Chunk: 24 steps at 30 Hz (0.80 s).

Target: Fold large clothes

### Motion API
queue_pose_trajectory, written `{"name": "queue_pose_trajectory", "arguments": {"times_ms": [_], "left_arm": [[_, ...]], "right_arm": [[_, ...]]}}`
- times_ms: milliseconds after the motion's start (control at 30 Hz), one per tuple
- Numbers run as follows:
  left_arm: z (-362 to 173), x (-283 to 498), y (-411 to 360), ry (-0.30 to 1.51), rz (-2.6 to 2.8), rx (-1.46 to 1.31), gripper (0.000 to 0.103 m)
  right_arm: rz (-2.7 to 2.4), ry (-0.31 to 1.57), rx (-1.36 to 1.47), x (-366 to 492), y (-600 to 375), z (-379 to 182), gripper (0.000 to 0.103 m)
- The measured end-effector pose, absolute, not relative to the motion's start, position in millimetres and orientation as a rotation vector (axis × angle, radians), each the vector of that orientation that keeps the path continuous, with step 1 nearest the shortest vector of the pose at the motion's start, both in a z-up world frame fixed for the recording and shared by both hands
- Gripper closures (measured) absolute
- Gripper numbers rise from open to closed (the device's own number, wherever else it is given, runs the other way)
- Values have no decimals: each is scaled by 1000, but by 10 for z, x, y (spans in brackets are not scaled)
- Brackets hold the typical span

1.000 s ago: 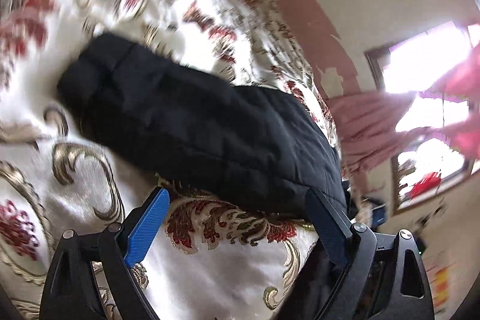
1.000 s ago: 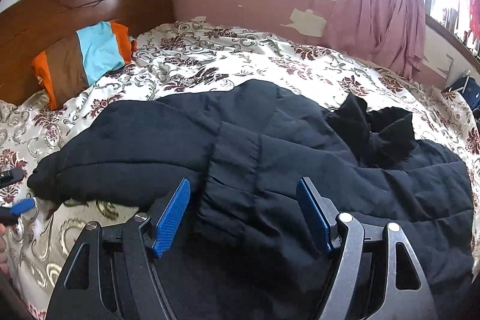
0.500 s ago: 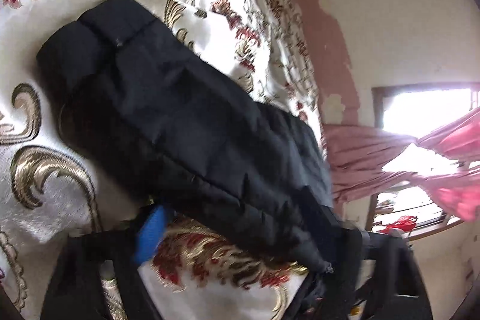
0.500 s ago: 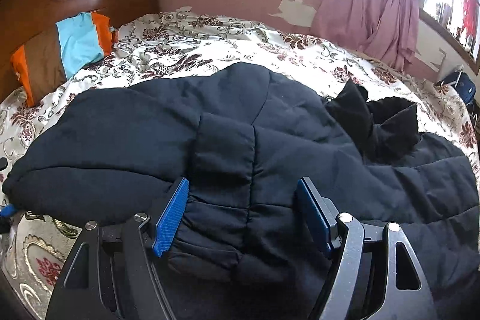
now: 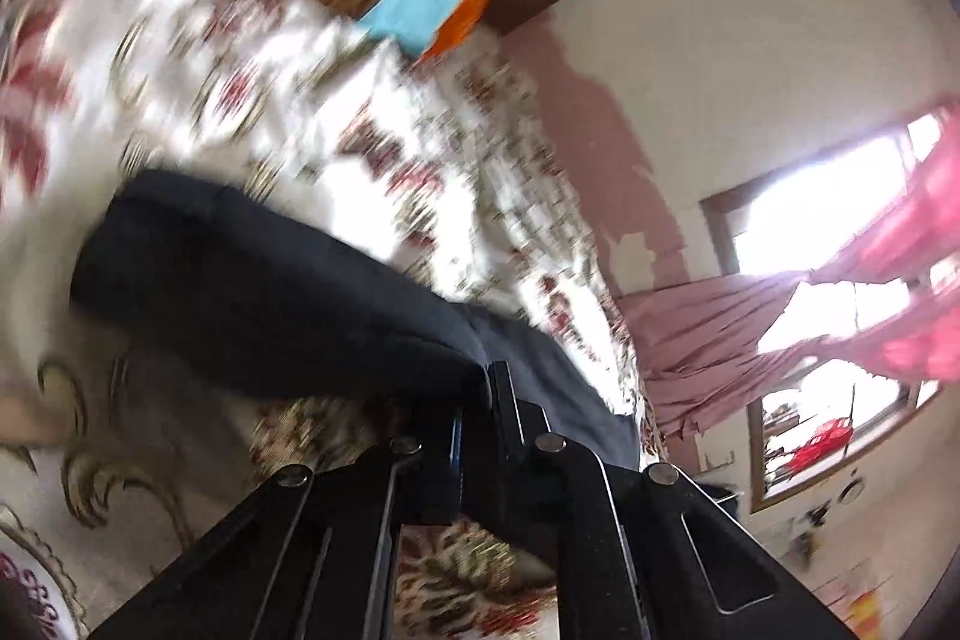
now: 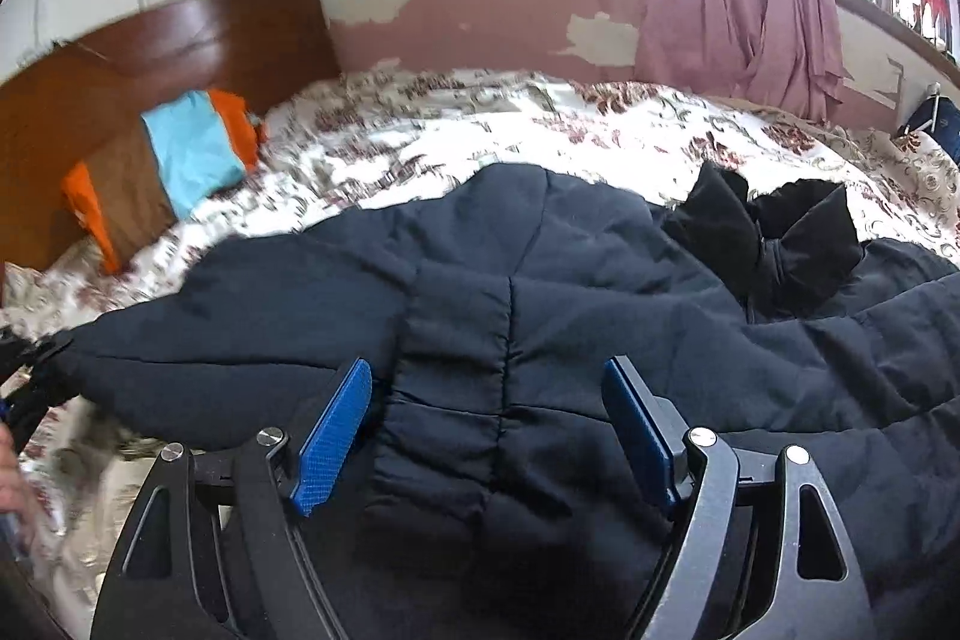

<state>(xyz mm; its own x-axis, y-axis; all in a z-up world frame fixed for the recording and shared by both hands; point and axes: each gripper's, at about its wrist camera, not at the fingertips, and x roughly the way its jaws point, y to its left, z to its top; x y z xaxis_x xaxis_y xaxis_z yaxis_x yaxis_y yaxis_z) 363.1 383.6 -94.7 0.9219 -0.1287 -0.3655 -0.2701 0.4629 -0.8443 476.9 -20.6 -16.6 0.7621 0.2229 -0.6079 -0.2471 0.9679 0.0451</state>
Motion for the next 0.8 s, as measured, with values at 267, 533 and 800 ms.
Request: {"name": "queue_pose_trajectory", "arguments": {"times_ms": [267,533,800], "left_arm": [[154,3546,3430,228,30,-727,96],[966,3403,2560,127,-128,-488,96],[1287,3351,1317,142,-334,-201,96]], "right_arm": [[256,616,-71,4394,-634,200,29],[158,627,-45,4172,-1501,219,29],[85,653,64,4069,-2374,94,29]]}}
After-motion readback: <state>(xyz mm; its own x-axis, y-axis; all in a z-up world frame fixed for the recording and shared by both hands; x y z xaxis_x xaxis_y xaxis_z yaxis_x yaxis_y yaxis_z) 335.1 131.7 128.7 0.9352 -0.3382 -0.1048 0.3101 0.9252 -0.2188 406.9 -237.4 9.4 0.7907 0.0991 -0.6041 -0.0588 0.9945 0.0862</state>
